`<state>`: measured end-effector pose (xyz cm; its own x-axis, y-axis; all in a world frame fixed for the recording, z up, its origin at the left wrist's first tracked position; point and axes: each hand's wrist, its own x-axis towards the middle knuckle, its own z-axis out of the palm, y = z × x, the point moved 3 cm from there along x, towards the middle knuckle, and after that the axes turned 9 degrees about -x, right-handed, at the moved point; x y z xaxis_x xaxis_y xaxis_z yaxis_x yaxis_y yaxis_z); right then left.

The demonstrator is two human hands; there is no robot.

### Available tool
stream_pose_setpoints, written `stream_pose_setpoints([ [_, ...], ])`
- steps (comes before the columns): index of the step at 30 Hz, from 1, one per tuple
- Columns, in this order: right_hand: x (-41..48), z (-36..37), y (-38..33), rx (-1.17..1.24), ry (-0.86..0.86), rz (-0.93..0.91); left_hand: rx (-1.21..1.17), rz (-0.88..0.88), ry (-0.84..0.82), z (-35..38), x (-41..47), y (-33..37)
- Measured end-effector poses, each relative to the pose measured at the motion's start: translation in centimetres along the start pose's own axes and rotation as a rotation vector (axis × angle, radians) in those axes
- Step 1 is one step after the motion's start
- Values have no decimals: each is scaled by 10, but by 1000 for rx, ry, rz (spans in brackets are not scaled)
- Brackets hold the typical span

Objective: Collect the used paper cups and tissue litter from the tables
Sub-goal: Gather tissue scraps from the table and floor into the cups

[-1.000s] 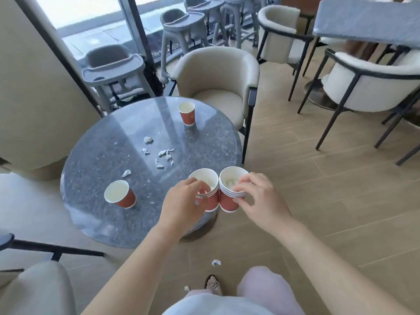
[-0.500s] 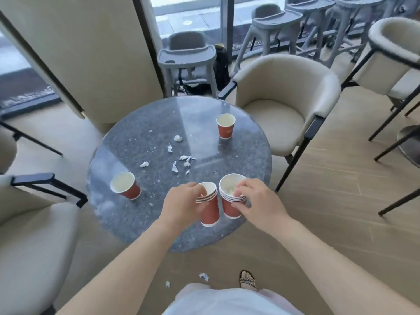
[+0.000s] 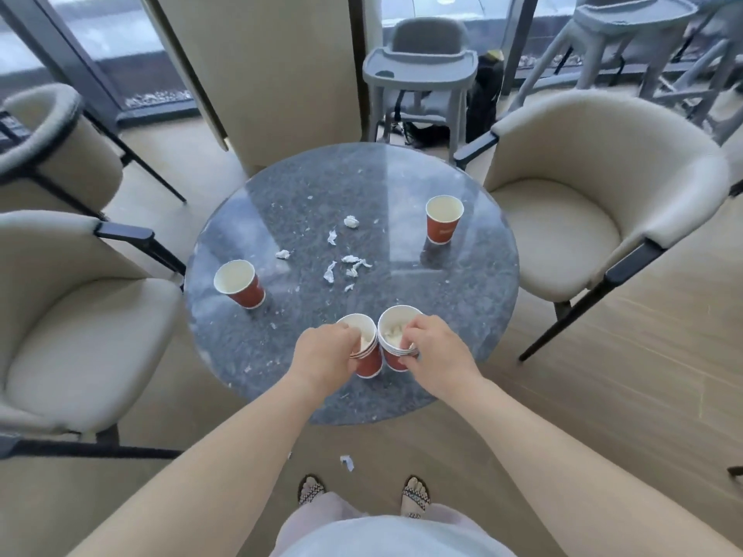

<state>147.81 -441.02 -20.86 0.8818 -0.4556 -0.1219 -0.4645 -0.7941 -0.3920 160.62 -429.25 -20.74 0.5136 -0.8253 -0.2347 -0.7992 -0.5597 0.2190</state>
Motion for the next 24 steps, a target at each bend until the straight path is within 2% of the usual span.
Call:
stream_pose_setpoints([
  [6,13,10,10,-102,-25,-1,25,-109,-3,12,-6,0],
  [14,18,5,18,-74,-118,-77,-73,-104,37,9,6,11],
  [18,16,-1,16,-46,-42,-97,-147,-111,58,10,2,7],
  [24,12,-4,-6,-4,110,-164,-260,-126,176,3,-18,-10],
])
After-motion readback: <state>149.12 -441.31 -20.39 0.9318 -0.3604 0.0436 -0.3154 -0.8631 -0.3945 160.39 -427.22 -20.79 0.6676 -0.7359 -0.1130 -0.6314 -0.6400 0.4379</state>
